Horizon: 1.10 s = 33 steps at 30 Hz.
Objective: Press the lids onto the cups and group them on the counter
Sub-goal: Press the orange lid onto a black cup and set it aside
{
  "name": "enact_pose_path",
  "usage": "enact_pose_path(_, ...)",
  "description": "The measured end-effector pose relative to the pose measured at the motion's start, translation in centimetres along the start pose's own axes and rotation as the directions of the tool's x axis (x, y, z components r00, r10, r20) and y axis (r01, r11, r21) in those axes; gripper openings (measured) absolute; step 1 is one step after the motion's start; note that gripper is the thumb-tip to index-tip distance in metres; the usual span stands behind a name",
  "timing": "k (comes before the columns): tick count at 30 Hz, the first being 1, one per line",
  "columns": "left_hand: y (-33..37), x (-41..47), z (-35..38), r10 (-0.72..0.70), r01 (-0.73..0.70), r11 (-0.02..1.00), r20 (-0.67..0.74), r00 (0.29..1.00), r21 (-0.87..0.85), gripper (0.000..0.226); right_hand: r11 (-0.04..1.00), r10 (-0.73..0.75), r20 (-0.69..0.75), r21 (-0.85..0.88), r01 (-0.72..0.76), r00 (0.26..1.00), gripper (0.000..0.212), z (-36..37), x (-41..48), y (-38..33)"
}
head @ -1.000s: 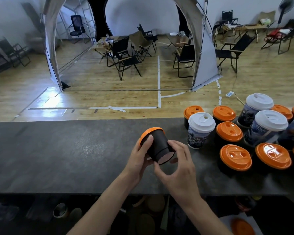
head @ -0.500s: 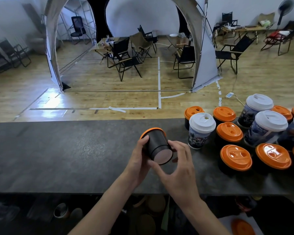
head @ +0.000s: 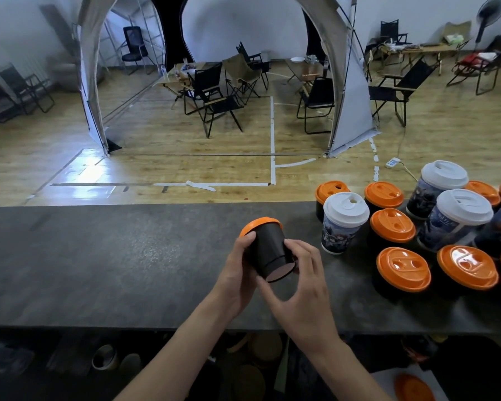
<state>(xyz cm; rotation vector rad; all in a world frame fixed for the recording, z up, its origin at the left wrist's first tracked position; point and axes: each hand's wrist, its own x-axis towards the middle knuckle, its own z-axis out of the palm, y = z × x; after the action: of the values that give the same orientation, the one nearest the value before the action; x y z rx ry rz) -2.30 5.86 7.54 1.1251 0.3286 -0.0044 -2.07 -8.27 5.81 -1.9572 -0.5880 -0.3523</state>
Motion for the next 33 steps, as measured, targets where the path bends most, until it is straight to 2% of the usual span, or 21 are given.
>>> enact_pose_path(2, -0.1, 0.2, 0.0, 0.065, -0.062, 0.997, -0.052, 0.997, 0.053, 0.066, 0.975, 0.170, 0.033, 0.141, -0.173, 0.985, 0.064, -0.1, 0.2, 0.0)
enact_pose_path(3, -0.2, 0.2, -0.1, 0.083, -0.080, 0.995, -0.063, 0.995, 0.059, 0.072, 0.930, 0.272, 0.084, 0.232, -0.284, 0.959, 0.060, -0.2, 0.4, 0.0)
enact_pose_path(6, 0.0, 0.5, -0.5, 0.124, -0.121, 0.986, -0.020, 0.992, 0.112, 0.074, 0.692, 0.466, 0.246, 0.498, -0.523, 0.850, 0.044, -0.1, 0.8, 0.4)
enact_pose_path(8, 0.2, 0.7, -0.4, 0.150, -0.142, 0.975, -0.035, 0.988, 0.173, 0.071, 0.573, 0.518, 0.290, 0.582, -0.578, 0.805, 0.035, 0.1, 0.9, 0.7)
enact_pose_path(11, 0.2, 0.8, 0.1, 0.170, -0.149, 0.969, -0.092, 0.981, 0.199, 0.069, 0.505, 0.534, 0.312, 0.628, -0.592, 0.786, 0.032, 0.2, 1.1, 0.5)
enact_pose_path(15, 0.2, 0.7, 0.4, 0.194, -0.164, 0.965, -0.139, 0.971, 0.203, 0.060, 0.482, 0.555, 0.319, 0.629, -0.609, 0.768, 0.048, 0.3, 1.2, 0.5)
enact_pose_path(19, 0.1, 0.7, 0.2, 0.229, -0.185, 0.953, -0.170, 0.958, 0.240, 0.064, 0.469, 0.555, 0.348, 0.620, -0.629, 0.756, 0.026, 0.3, 1.1, 0.9)
enact_pose_path(23, 0.2, 0.6, 0.2, 0.238, -0.190, 0.946, -0.165, 0.957, 0.263, 0.057, 0.484, 0.515, 0.376, 0.613, -0.624, 0.770, 0.025, 0.1, 1.0, 1.2)
enact_pose_path(26, 0.1, 0.4, -0.5, 0.246, -0.205, 0.930, -0.105, 0.963, 0.305, 0.066, 0.553, 0.482, 0.352, 0.589, -0.590, 0.802, 0.050, 0.1, 0.9, 1.5)
enact_pose_path(28, 0.3, 0.3, -1.0, 0.221, -0.190, 0.914, -0.048, 0.974, 0.358, 0.072, 0.644, 0.459, 0.306, 0.533, -0.549, 0.834, 0.059, 0.2, 0.8, 2.0)
enact_pose_path(30, 0.4, 0.2, -1.3, 0.197, -0.173, 0.890, -0.014, 0.980, 0.422, 0.072, 0.735, 0.422, 0.280, 0.452, -0.506, 0.863, 0.063, 0.4, 0.7, 2.4)
enact_pose_path(33, 0.6, 0.3, -1.6, 0.176, -0.160, 0.879, 0.005, 0.984, 0.448, 0.078, 0.768, 0.401, 0.260, 0.427, -0.477, 0.879, 0.062, 0.9, 0.6, 2.9)
